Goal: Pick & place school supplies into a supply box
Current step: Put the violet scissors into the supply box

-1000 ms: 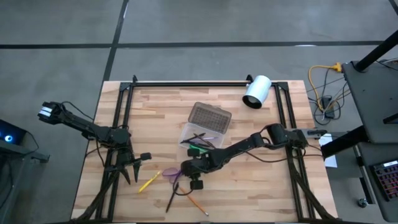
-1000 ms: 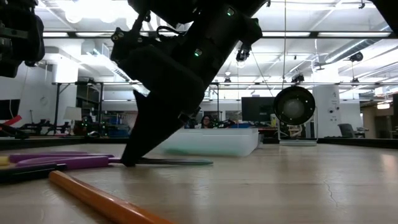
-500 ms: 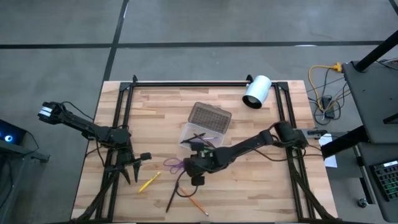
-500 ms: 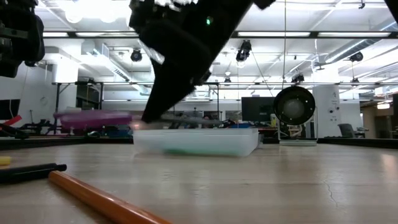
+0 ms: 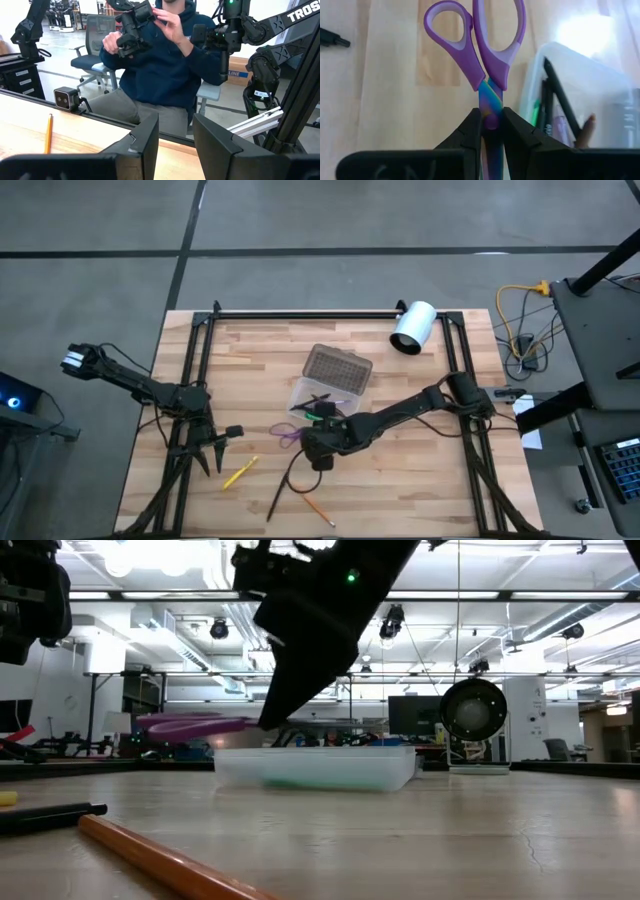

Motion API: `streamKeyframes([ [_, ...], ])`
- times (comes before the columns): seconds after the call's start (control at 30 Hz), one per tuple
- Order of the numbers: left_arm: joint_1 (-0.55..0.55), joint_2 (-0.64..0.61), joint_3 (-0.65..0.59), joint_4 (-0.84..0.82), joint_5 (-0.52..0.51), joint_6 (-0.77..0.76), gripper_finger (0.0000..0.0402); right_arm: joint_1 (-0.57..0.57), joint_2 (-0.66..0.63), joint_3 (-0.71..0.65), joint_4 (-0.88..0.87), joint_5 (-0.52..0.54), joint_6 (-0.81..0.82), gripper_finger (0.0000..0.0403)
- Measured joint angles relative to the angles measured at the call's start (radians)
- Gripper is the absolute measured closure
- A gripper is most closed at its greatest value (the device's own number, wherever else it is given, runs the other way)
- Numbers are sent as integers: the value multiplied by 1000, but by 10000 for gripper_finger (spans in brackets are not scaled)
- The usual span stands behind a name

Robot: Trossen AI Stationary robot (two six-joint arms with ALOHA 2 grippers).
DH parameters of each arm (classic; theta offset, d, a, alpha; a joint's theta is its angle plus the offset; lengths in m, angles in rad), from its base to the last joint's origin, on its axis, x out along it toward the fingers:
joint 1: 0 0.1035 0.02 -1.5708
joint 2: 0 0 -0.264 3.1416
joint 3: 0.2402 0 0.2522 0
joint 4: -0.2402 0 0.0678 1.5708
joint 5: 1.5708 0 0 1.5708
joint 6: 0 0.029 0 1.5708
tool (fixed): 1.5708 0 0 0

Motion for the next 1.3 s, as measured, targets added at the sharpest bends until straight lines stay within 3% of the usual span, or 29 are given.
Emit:
streamKeyframes([
  [0.73,0,0,0,0,0,0,297,-110,-181,-378,306,0,-13,362],
  [1.3,0,0,0,0,0,0,297,-151,-182,-409,330,24,-53,362],
])
